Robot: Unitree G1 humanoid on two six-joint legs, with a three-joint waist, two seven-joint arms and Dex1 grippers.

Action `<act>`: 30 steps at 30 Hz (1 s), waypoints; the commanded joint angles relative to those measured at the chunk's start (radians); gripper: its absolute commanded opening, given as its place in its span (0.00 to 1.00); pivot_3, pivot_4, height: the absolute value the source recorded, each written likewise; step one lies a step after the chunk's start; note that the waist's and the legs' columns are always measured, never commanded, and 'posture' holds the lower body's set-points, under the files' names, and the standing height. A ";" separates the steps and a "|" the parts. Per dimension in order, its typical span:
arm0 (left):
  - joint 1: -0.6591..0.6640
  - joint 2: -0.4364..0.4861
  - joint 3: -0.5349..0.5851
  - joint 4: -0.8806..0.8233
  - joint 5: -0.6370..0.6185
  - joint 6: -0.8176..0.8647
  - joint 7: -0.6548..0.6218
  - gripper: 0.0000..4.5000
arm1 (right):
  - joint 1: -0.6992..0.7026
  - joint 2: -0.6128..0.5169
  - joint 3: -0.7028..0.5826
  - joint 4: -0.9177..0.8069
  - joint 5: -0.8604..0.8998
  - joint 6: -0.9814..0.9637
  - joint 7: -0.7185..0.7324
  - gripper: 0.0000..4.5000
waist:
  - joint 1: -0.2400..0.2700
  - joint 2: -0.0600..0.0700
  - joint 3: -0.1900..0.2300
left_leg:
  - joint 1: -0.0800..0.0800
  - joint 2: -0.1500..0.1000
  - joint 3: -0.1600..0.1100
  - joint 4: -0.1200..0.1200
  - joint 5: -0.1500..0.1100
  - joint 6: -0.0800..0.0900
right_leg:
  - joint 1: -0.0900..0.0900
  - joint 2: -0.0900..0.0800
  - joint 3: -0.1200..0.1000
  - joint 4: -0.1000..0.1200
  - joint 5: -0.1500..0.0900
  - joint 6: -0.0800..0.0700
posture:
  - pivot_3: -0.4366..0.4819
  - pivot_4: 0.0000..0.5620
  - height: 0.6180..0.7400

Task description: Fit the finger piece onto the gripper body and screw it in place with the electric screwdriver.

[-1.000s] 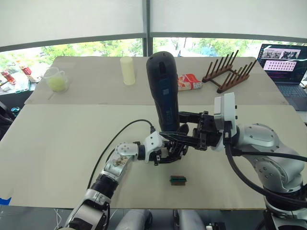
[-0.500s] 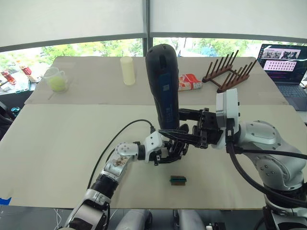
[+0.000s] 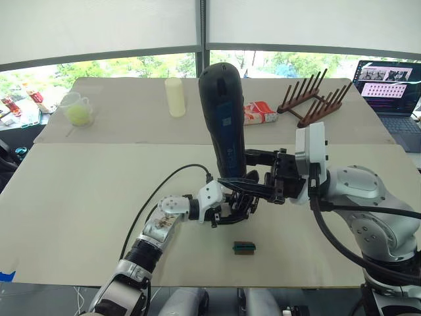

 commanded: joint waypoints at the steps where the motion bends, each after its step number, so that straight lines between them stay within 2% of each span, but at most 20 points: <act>1: 0.002 -0.001 -0.001 -0.036 -0.011 -0.009 -0.002 0.51 | -0.011 0.010 -0.012 -0.022 0.005 -0.045 0.004 0.43 | 0.000 0.000 0.000 | 0.000 0.000 0.000 0.000 0.000 0.000 | 0.000 0.000 0.000 0.000 0.000 0.000 | 0.48 0.27 1.00; 30: 0.001 0.003 0.001 -0.034 -0.011 -0.011 -0.003 0.51 | 0.045 0.026 -0.027 0.009 -0.008 -0.043 -0.005 0.43 | 0.000 0.000 0.000 | 0.000 0.000 0.000 0.000 0.000 0.000 | 0.000 0.000 0.000 0.000 0.000 0.000 | 0.48 0.27 1.00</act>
